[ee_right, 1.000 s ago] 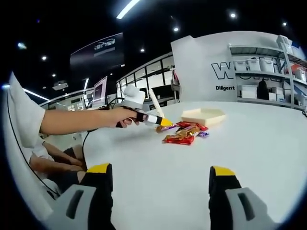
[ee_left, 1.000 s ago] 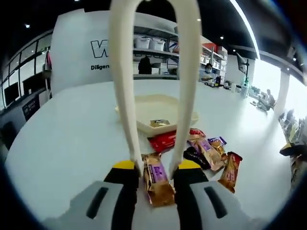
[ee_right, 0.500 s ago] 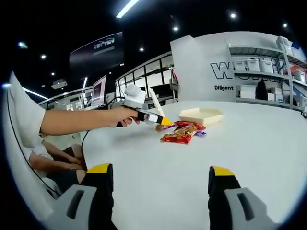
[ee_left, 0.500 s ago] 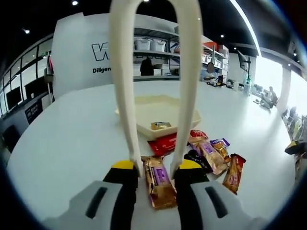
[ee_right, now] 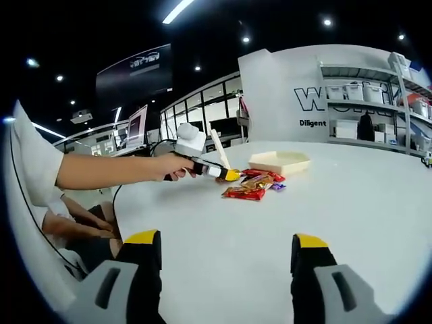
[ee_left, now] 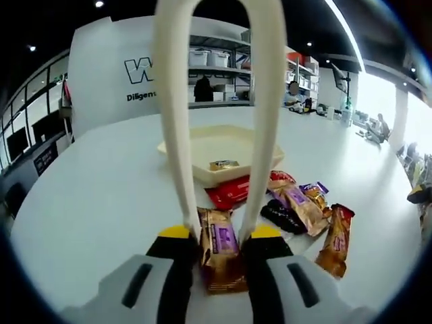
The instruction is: Place the target food into the container with the food tongs after gripping and lifting it, then release it inside without dropping or visibly crushing the food.
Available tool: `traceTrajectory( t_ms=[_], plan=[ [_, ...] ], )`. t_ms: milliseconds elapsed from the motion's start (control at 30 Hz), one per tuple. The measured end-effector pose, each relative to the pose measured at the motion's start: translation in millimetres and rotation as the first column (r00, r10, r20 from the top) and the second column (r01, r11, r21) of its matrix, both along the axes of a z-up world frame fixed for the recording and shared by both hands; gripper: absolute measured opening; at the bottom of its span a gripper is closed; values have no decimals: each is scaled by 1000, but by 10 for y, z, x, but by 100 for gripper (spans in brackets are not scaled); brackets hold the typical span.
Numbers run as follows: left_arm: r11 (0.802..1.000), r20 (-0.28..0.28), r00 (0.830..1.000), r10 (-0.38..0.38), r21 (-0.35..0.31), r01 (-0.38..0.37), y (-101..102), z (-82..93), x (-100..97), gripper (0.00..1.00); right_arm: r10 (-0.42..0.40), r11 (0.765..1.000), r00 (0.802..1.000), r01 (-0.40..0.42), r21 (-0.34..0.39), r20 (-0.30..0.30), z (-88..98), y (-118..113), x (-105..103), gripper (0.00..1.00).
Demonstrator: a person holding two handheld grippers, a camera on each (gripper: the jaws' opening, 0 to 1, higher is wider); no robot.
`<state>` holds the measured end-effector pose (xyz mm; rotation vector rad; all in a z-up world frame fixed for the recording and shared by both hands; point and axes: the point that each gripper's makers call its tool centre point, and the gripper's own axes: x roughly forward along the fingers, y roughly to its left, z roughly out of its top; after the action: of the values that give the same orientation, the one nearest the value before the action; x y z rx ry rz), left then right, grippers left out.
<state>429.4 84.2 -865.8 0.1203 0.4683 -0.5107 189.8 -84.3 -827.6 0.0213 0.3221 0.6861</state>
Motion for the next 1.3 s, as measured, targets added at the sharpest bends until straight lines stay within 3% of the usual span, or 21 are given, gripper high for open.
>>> traceTrajectory(
  t_ms=[267, 433, 567, 967, 1300],
  plan=[
    [1000, -4, 1000, -26, 7, 26, 20, -6, -18, 22, -3, 1000, 1000, 3, -12, 3, -22, -3, 25, 75],
    [995, -24, 1000, 19, -96, -21, 105, 8, 1, 21, -10, 999, 1000, 11, -45, 9, -61, -30, 32, 75],
    [995, -28, 999, 21, -95, -24, 136, 14, -36, 21, -11, 999, 1000, 11, -39, 5, -61, -40, 26, 75],
    [988, 39, 998, -45, -147, 50, -12, 406, -39, 22, -8, 999, 1000, 9, -44, 14, -28, -5, 33, 75],
    [985, 35, 997, -74, -152, 78, -135, 518, 32, 22, -9, 999, 1000, 9, -37, 15, -15, -4, 37, 75]
  ],
)
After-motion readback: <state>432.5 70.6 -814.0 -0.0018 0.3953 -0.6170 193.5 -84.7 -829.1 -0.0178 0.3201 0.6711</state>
